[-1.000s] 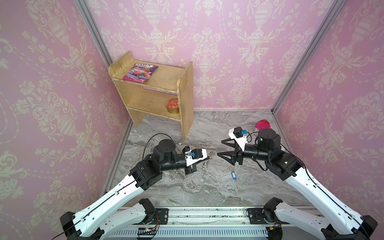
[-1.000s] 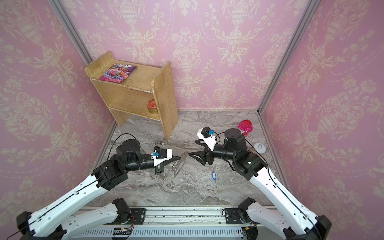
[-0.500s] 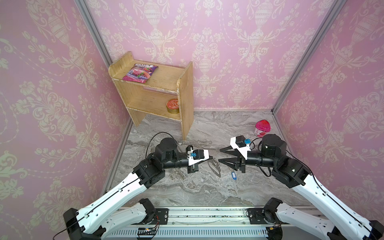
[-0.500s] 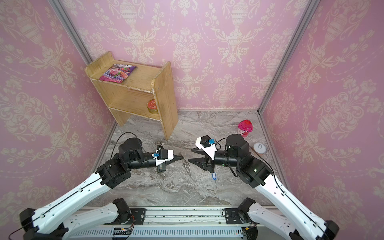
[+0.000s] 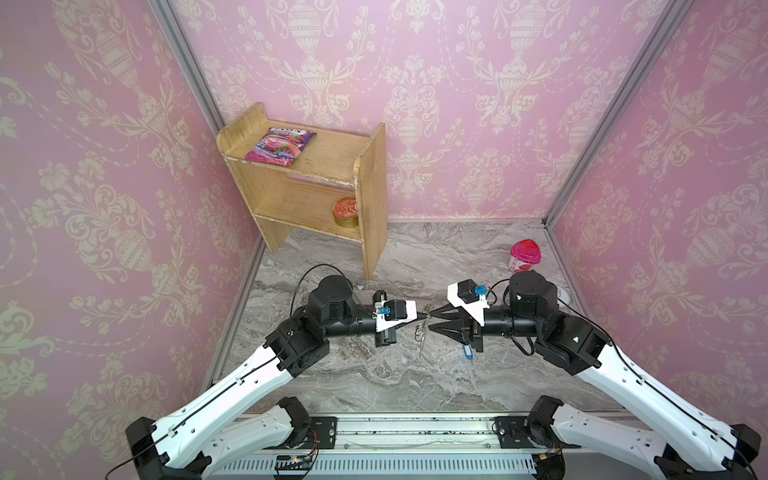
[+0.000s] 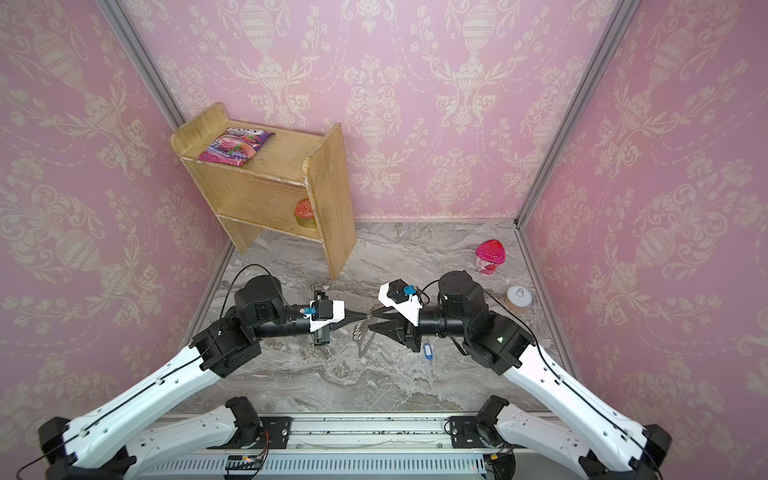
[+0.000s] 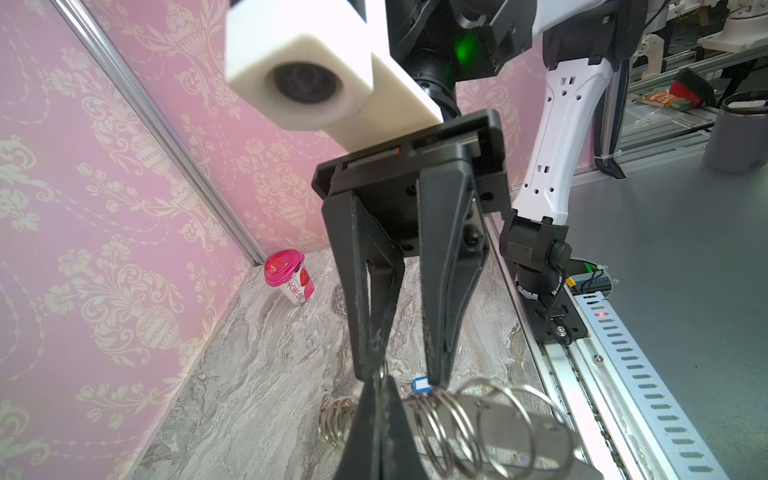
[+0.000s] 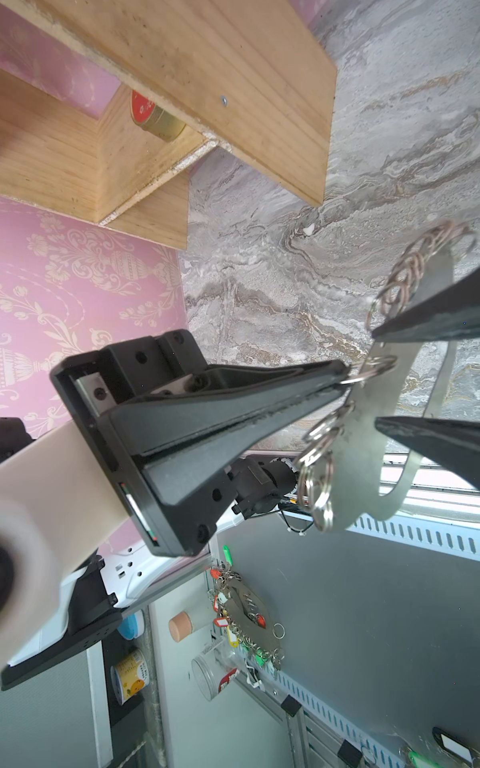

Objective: Put the keys on the keyring

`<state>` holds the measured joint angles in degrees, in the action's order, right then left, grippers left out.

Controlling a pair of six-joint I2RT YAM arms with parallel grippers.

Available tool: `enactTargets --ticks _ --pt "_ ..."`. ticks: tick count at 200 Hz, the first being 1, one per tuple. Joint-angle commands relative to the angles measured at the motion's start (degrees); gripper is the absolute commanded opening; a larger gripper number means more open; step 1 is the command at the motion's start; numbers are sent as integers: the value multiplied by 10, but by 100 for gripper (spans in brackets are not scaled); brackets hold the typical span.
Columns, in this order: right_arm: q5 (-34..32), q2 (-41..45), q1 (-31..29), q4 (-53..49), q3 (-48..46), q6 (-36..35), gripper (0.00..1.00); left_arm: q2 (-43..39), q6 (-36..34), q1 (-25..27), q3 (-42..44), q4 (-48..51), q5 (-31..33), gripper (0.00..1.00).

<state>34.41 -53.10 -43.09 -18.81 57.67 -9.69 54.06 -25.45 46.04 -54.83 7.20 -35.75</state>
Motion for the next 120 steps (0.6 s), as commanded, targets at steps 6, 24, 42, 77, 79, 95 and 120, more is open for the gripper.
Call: enactTargets --ticks 6,24,42,77,79,95,120 --pt "-19 0 -11 15 8 -5 25 -12 5 4 -6 -17 -24 0" --pt "-28 7 -14 35 1 2 20 -12 5 4 -6 -15 -26 0" --pt "-38 16 -15 49 -6 8 16 -10 5 4 -6 -15 -28 0" --pt "-45 26 -15 64 -14 13 6 -3 1 4 -7 -7 -29 0" --pt "-45 26 -15 64 -14 14 5 -3 1 4 -8 -7 -29 0" --pt "-44 22 -14 60 -13 13 0 -2 3 4 -9 -10 -31 0" --pt "-38 19 -15 61 -14 16 0 2 7 4 -12 -10 -37 0"
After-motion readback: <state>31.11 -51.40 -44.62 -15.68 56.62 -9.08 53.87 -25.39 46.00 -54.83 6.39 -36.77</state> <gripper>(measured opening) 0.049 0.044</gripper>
